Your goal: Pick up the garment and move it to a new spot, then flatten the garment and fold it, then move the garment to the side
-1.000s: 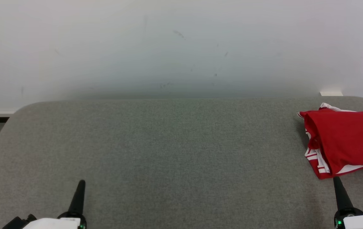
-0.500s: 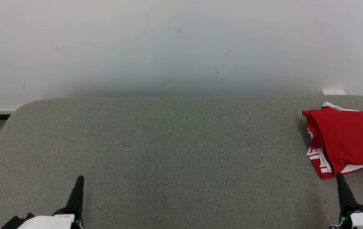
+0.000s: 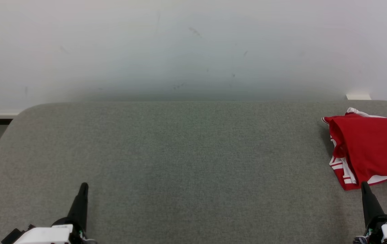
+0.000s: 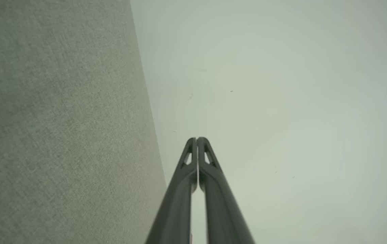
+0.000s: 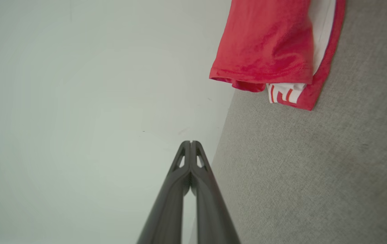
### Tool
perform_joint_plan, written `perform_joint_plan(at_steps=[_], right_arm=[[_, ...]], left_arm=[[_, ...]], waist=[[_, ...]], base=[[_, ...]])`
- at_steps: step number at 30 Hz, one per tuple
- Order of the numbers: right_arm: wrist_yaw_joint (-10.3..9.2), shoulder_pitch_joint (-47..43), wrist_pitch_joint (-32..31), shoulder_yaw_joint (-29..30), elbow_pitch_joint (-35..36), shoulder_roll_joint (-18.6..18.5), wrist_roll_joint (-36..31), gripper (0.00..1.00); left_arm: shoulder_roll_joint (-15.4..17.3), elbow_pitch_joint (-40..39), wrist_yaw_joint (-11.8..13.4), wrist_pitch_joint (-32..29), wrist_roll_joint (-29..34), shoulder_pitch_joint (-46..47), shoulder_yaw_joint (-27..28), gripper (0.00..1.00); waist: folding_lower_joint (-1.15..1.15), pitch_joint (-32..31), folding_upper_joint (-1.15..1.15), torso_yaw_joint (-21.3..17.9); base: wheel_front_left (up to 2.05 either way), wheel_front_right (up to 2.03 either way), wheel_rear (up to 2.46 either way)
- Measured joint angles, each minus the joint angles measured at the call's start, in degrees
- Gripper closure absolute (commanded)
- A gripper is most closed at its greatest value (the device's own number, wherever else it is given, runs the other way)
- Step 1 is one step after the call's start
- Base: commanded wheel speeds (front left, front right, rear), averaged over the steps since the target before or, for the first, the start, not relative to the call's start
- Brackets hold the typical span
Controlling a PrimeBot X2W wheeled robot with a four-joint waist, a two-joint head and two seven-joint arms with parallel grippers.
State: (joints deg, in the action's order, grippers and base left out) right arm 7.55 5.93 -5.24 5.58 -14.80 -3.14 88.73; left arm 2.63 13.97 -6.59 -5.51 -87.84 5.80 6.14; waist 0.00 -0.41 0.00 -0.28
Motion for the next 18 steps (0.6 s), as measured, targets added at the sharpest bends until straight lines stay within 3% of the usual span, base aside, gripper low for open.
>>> perform_joint_plan(at_steps=[18], right_arm=[[0.00,0.65,-1.24,0.73,0.21,0.03,3.80,1.00]], left_arm=[[0.04,-0.08,-0.20,-1.04,-4.14,0.73,0.51,1.00]], waist=[[0.00,0.40,0.00,0.28]], base=[[0.00,0.00,0.00]])
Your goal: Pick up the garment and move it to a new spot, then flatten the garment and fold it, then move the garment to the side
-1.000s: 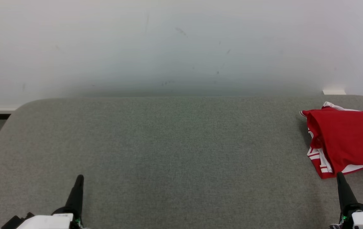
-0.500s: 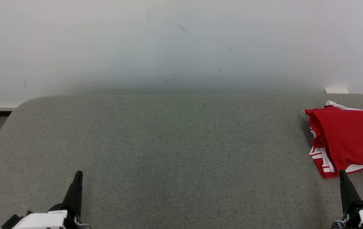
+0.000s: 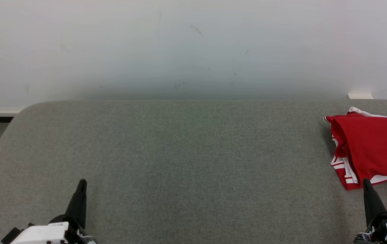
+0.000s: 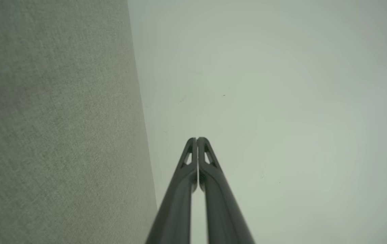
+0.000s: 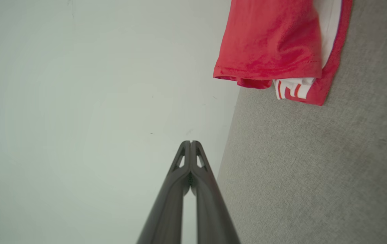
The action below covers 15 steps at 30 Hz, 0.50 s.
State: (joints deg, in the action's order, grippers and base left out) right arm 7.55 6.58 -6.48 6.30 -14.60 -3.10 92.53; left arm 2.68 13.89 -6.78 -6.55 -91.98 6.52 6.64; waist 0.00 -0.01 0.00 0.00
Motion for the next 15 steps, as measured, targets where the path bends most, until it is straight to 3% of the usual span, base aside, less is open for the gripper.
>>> perform_joint_plan(at_steps=[15], right_arm=[[0.00,0.01,0.00,0.01,0.01,0.01,0.00,1.00]], left_arm=[[0.00,0.00,0.00,0.00,0.00,0.00,0.00,1.00]], waist=[[0.00,0.00,0.00,0.00]], base=[[0.00,0.00,0.00]])
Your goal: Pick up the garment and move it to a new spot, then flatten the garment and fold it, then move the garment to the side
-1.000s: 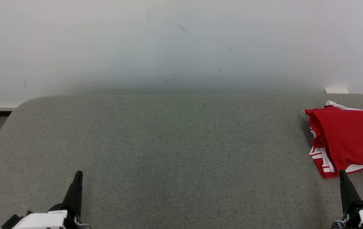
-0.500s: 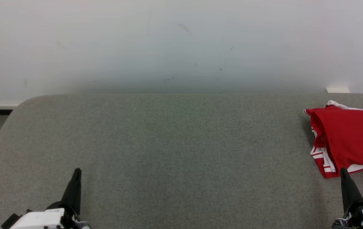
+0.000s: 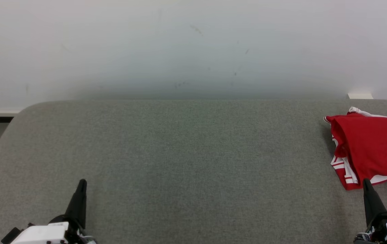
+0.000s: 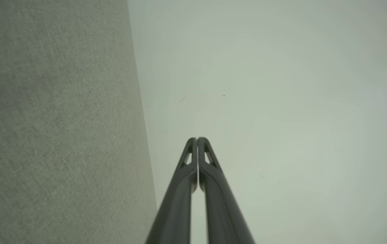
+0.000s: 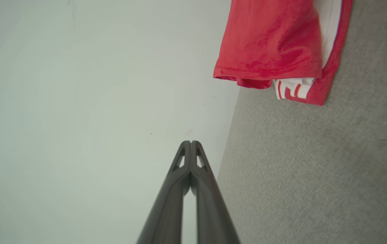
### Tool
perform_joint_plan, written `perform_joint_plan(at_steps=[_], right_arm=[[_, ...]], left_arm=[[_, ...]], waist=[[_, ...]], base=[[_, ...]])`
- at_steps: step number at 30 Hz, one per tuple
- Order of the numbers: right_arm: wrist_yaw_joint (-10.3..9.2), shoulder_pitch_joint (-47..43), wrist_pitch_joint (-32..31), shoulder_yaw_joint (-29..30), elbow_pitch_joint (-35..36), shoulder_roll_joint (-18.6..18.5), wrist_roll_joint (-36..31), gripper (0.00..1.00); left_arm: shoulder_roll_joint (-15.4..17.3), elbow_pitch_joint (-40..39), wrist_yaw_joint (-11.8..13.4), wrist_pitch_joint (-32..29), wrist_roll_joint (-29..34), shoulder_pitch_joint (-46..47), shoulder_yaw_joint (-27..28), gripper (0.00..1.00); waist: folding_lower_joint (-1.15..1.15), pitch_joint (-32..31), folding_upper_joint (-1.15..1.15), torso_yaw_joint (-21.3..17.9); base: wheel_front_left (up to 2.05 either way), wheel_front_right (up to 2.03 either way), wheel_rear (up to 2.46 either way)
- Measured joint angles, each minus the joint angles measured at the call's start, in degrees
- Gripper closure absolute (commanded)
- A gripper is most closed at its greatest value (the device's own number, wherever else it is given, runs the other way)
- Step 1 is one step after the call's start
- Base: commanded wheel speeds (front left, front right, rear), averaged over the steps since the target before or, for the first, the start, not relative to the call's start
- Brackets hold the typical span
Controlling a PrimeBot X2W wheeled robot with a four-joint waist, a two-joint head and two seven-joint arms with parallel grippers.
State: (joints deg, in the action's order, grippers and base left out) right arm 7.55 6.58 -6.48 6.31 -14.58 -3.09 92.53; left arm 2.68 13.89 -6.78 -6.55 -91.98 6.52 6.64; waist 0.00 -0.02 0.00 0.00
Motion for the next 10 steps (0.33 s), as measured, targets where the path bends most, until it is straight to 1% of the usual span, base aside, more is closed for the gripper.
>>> perform_joint_plan(at_steps=[10], right_arm=[[0.00,0.00,0.00,0.01,0.00,0.00,0.00,1.00]], left_arm=[[0.00,0.00,0.00,0.00,0.00,0.00,0.00,1.00]], waist=[[0.00,0.00,0.00,0.00]], base=[[0.00,0.00,0.00]])
